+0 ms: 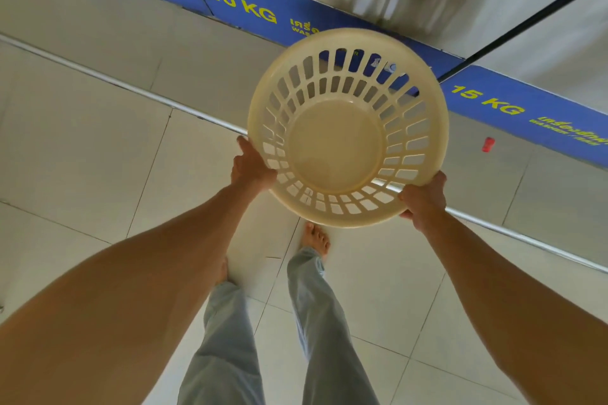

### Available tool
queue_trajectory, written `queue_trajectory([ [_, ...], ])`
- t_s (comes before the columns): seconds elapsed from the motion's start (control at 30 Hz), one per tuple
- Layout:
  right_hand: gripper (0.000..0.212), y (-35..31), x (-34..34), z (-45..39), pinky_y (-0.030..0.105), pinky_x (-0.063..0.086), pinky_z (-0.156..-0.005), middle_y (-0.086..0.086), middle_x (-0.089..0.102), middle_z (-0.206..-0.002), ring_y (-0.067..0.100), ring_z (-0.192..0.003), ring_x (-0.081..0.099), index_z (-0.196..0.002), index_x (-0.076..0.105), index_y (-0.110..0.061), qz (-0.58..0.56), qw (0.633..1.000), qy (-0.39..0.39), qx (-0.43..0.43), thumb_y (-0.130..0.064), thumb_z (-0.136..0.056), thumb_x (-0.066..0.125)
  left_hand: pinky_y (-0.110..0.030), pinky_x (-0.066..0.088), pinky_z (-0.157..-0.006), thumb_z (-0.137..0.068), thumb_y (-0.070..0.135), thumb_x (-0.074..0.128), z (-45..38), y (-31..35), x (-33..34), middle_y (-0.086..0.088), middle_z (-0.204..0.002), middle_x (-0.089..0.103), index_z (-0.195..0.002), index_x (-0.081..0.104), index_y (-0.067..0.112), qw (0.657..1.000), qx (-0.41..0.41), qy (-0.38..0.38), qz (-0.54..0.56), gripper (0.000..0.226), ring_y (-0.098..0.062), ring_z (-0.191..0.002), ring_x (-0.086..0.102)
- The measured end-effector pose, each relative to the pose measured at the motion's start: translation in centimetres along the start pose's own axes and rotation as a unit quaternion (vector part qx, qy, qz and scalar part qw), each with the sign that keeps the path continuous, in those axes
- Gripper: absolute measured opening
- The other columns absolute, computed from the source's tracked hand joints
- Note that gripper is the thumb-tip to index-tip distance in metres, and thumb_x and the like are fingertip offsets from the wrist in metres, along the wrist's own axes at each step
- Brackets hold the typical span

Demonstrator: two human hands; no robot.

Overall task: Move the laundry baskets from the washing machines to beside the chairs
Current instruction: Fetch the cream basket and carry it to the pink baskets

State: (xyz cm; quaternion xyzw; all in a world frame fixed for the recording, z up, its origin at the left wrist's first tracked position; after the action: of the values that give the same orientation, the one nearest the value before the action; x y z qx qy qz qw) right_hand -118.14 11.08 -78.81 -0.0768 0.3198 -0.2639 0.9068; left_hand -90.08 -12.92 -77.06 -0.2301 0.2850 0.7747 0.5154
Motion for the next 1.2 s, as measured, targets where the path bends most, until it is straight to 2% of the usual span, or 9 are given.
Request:
queue_trajectory([
  [0.13, 0.071, -0.8, 0.5, 1.1, 0.052, 0.061, -0.071, 0.005, 0.051, -0.115, 0.034, -0.104, 0.057, -0.141, 0.033, -0.033, -0.025, 0.999, -0.023, 0.001, 0.008, -0.085, 0.049, -0.043, 0.060, -0.080, -0.073, 0.018, 0.078, 0.1, -3.3, -0.6, -0.010, -0.117, 0.059, -0.126, 0.043, 0.013, 0.995, -0.067, -0.011, 0.069, 0.064, -0.029, -0.093, 0.062],
  [0.27, 0.070, -0.2, 1.8, 4.0, 0.056, 0.061, -0.075, 0.005, 0.053, -0.114, 0.035, -0.103, 0.059, -0.141, 0.031, -0.035, 0.014, 0.999, -0.042, -0.004, 0.005, -0.087, 0.050, -0.038, 0.060, -0.060, -0.074, 0.001, 0.075, 1.8, -7.9, -0.7, -0.013, -0.121, 0.054, -0.125, 0.042, 0.010, 0.976, -0.121, -0.023, 0.181, 0.061, -0.034, -0.103, 0.061],
  [0.5, 0.066, 1.6, 5.4, 11.0, 0.054, 0.062, -0.074, 0.005, 0.058, -0.114, 0.032, -0.096, 0.063, -0.148, 0.027, -0.037, 0.127, 0.988, -0.064, -0.053, -0.017, -0.093, 0.057, -0.035, 0.059, -0.056, -0.077, 0.007, 0.073, 6.9, -17.7, -2.4, -0.013, -0.113, 0.054, -0.128, 0.038, 0.011, 0.969, -0.148, -0.021, 0.198, 0.062, -0.034, -0.096, 0.060],
  [0.7, 0.063, 2.0, 10.2, 19.6, 0.056, 0.062, -0.077, 0.006, 0.065, -0.118, 0.034, -0.096, 0.067, -0.142, 0.034, -0.036, 0.220, 0.962, -0.093, -0.135, -0.048, -0.086, 0.059, -0.056, 0.060, -0.069, -0.072, -0.001, 0.069, 12.3, -28.6, -4.9, -0.017, -0.114, 0.056, -0.124, 0.041, 0.011, 0.918, -0.216, 0.019, 0.331, 0.060, -0.041, -0.096, 0.064],
  [0.8, 0.070, 2.3, 12.9, 23.7, 0.053, 0.061, -0.077, 0.004, 0.062, -0.106, 0.027, -0.082, 0.063, -0.148, 0.028, -0.039, 0.236, 0.951, -0.122, -0.158, -0.020, -0.088, 0.056, -0.056, 0.061, -0.062, -0.072, 0.002, 0.074, 14.9, -33.6, -6.1, -0.014, -0.111, 0.059, -0.126, 0.038, 0.018, 0.905, -0.229, 0.041, 0.357, 0.067, -0.039, -0.089, 0.066],
  [0.87, 0.076, 2.6, 14.8, 26.4, 0.045, 0.061, -0.067, 0.003, 0.060, -0.097, 0.017, -0.069, 0.057, -0.151, 0.025, -0.040, 0.260, 0.939, -0.138, -0.179, -0.006, -0.088, 0.051, -0.057, 0.060, -0.058, -0.070, 0.000, 0.074, 16.4, -36.7, -6.9, -0.011, -0.108, 0.059, -0.130, 0.034, 0.029, 0.897, -0.216, 0.036, 0.385, 0.078, -0.041, -0.087, 0.067],
  [0.97, 0.082, 2.8, 18.2, 30.9, 0.030, 0.050, -0.054, 0.012, 0.066, -0.117, 0.016, -0.068, 0.058, -0.156, 0.017, -0.038, 0.325, 0.905, -0.154, -0.226, -0.003, -0.089, 0.047, -0.061, 0.058, -0.059, -0.064, 0.001, 0.074, 18.5, -42.3, -7.9, -0.013, -0.110, 0.058, -0.132, 0.028, 0.044, 0.879, -0.212, 0.035, 0.427, 0.093, -0.045, -0.088, 0.067],
  [1.1, 0.080, 3.7, 22.7, 37.4, 0.038, 0.057, -0.068, 0.015, 0.067, -0.118, 0.033, -0.089, 0.067, -0.157, 0.016, -0.038, 0.396, 0.863, -0.154, -0.274, -0.006, -0.089, 0.046, -0.061, 0.058, -0.057, -0.074, 0.002, 0.070, 22.7, -48.1, -9.6, -0.016, -0.115, 0.057, -0.138, 0.022, 0.047, 0.824, -0.240, 0.037, 0.513, 0.092, -0.046, -0.085, 0.069],
  [1.2, 0.076, 5.5, 25.8, 42.8, 0.030, 0.048, -0.055, 0.017, 0.065, -0.120, 0.028, -0.077, 0.063, -0.155, 0.020, -0.037, 0.426, 0.834, -0.156, -0.315, -0.006, -0.091, 0.049, -0.060, 0.058, -0.056, -0.077, 0.008, 0.070, 26.1, -52.7, -10.9, -0.018, -0.122, 0.055, -0.144, 0.018, 0.047, 0.780, -0.263, 0.045, 0.567, 0.093, -0.046, -0.089, 0.068],
])
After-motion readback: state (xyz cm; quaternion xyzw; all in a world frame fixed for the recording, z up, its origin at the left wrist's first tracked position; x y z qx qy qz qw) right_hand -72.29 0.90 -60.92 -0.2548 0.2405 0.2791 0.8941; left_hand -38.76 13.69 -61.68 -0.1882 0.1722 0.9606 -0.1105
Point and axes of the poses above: each hand's wrist, its own z-axis away from the middle knuckle, its own x-axis out of the palm, y = z × x, the point moved 7 cm from there along -z, towards the middle knuckle
